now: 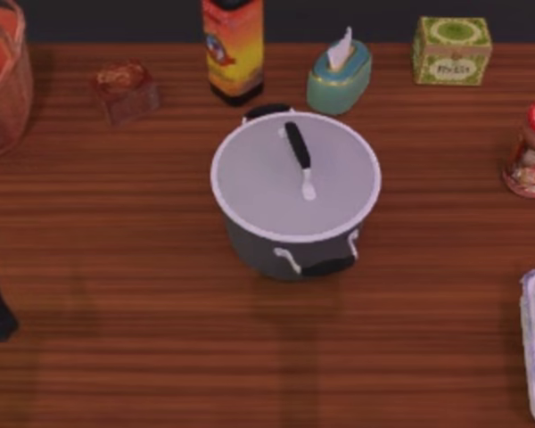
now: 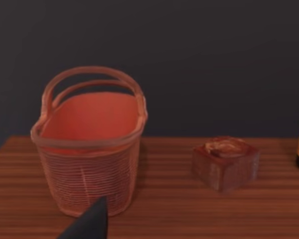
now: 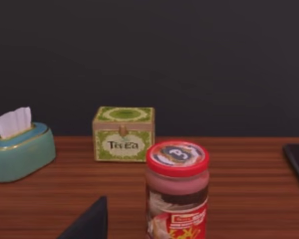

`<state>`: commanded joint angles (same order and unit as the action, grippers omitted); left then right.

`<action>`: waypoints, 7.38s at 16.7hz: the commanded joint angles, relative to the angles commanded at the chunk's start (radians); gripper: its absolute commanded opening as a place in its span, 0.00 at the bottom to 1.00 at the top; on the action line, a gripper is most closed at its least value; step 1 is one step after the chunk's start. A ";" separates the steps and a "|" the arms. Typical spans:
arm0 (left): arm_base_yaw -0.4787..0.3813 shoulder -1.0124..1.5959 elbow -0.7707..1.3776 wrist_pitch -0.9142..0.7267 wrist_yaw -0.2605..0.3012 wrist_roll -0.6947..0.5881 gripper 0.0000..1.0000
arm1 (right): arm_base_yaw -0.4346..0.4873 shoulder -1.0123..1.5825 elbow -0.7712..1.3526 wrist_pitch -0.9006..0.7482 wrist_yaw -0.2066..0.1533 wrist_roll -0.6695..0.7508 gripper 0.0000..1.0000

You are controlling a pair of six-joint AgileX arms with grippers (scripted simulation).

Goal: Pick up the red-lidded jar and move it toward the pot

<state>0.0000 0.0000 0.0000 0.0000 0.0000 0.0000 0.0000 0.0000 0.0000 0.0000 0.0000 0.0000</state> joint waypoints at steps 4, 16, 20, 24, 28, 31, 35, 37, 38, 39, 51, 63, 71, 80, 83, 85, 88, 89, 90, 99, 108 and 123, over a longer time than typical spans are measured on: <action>0.000 0.000 0.000 0.000 0.000 0.000 1.00 | -0.003 0.025 0.017 -0.024 0.003 -0.004 1.00; 0.000 0.000 0.000 0.000 0.000 0.000 1.00 | -0.048 0.798 0.758 -0.608 0.039 -0.149 1.00; 0.000 0.000 0.000 0.000 0.000 0.000 1.00 | -0.053 1.167 1.211 -0.818 0.043 -0.234 1.00; 0.000 0.000 0.000 0.000 0.000 0.000 1.00 | -0.049 1.546 1.673 -1.014 0.040 -0.329 1.00; 0.000 0.000 0.000 0.000 0.000 0.000 1.00 | -0.036 1.925 2.074 -1.208 0.032 -0.428 1.00; 0.000 0.000 0.000 0.000 0.000 0.000 1.00 | -0.024 2.188 2.305 -1.348 0.026 -0.497 1.00; 0.000 0.000 0.000 0.000 0.000 0.000 1.00 | -0.007 2.461 2.506 -1.501 0.018 -0.572 1.00; 0.000 0.000 0.000 0.000 0.000 0.000 1.00 | -0.001 2.545 2.561 -1.553 0.015 -0.596 1.00; 0.000 0.000 0.000 0.000 0.000 0.000 1.00 | 0.001 2.572 2.579 -1.571 0.014 -0.605 1.00; 0.000 0.000 0.000 0.000 0.000 0.000 1.00 | 0.003 2.586 2.587 -1.580 0.013 -0.609 1.00; 0.000 0.000 0.000 0.000 0.000 0.000 1.00 | 0.003 2.550 2.369 -1.411 0.013 -0.611 1.00; 0.000 0.000 0.000 0.000 0.000 0.000 1.00 | 0.004 2.536 2.288 -1.336 0.013 -0.611 0.62; 0.000 0.000 0.000 0.000 0.000 0.000 1.00 | 0.004 2.536 2.288 -1.336 0.013 -0.611 0.02; 0.000 0.000 0.000 0.000 0.000 0.000 1.00 | 0.001 2.536 2.289 -1.337 0.012 -0.609 0.00; 0.000 0.000 0.000 0.000 0.000 0.000 1.00 | 0.005 2.497 2.249 -1.341 0.011 -0.610 0.00; 0.000 0.000 0.000 0.000 0.000 0.000 1.00 | 0.007 2.419 2.175 -1.349 0.009 -0.610 0.00; 0.000 0.000 0.000 0.000 0.000 0.000 1.00 | 0.010 2.245 2.035 -1.363 0.007 -0.607 0.00; 0.000 0.000 0.000 0.000 0.000 0.000 1.00 | 0.012 2.185 1.986 -1.368 0.007 -0.607 0.00; 0.000 0.000 0.000 0.000 0.000 0.000 1.00 | 0.014 2.134 1.939 -1.374 0.007 -0.607 0.00; 0.000 0.000 0.000 0.000 0.000 0.000 1.00 | 0.013 2.036 1.842 -1.390 0.007 -0.604 0.00; 0.000 0.000 0.000 0.000 0.000 0.000 1.00 | 0.138 2.136 1.899 -1.348 0.005 -0.185 0.00; 0.000 0.000 0.000 0.000 0.000 0.000 1.00 | 0.274 2.222 1.921 -1.270 0.006 0.285 0.00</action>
<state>0.0000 0.0000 0.0000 0.0000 0.0000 0.0000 0.2737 2.2216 1.9208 -1.2701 0.0061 0.2850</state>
